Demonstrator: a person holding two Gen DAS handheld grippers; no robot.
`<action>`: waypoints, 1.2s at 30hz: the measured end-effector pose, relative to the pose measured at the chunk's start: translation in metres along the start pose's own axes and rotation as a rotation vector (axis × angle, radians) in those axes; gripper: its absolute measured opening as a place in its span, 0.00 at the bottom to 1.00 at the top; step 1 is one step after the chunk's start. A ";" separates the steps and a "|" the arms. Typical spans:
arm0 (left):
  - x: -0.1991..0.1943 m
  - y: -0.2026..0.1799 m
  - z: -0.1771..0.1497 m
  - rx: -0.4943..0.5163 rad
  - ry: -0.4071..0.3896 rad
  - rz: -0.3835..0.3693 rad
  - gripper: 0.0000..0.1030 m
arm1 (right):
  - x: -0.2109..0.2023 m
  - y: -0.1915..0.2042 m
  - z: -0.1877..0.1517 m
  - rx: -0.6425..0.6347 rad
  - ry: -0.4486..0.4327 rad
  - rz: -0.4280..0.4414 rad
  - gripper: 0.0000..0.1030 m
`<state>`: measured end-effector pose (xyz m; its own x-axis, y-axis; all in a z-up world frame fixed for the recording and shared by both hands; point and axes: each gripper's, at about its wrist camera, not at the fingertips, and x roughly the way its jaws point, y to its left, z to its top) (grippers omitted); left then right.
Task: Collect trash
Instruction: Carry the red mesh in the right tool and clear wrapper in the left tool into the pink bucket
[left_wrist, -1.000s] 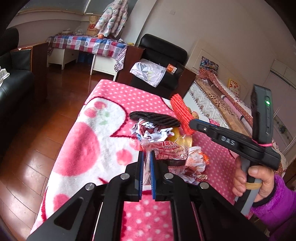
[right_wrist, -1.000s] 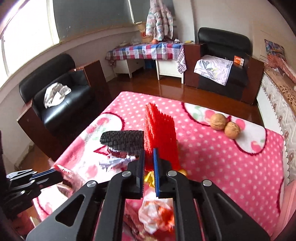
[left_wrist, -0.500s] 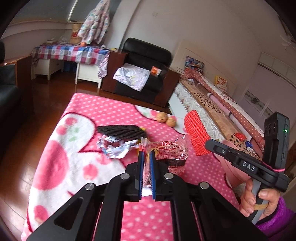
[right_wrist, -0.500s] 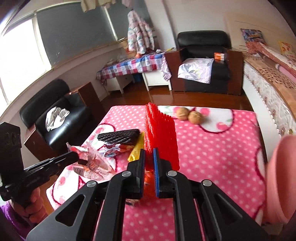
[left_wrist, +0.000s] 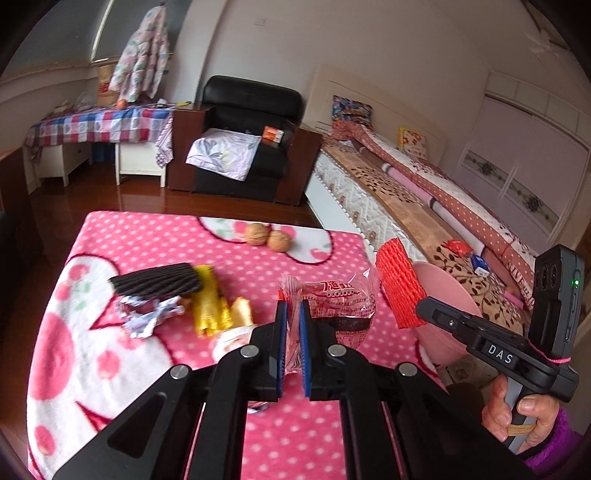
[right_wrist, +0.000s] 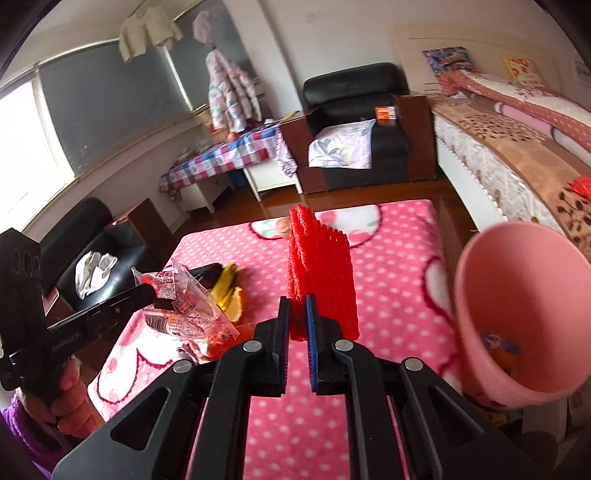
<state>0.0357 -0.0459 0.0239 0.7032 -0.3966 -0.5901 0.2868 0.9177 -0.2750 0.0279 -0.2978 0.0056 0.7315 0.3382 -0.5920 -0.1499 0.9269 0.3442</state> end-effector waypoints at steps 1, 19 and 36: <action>0.004 -0.008 0.002 0.013 0.002 -0.003 0.05 | -0.003 -0.005 0.000 0.010 -0.005 -0.004 0.08; 0.057 -0.117 0.023 0.179 0.033 -0.087 0.06 | -0.040 -0.096 -0.002 0.162 -0.091 -0.139 0.09; 0.114 -0.193 0.024 0.308 0.077 -0.139 0.06 | -0.055 -0.160 -0.009 0.279 -0.114 -0.234 0.09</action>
<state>0.0762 -0.2674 0.0274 0.5956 -0.5085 -0.6219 0.5679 0.8140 -0.1217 0.0053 -0.4630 -0.0231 0.7964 0.0878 -0.5984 0.2054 0.8914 0.4041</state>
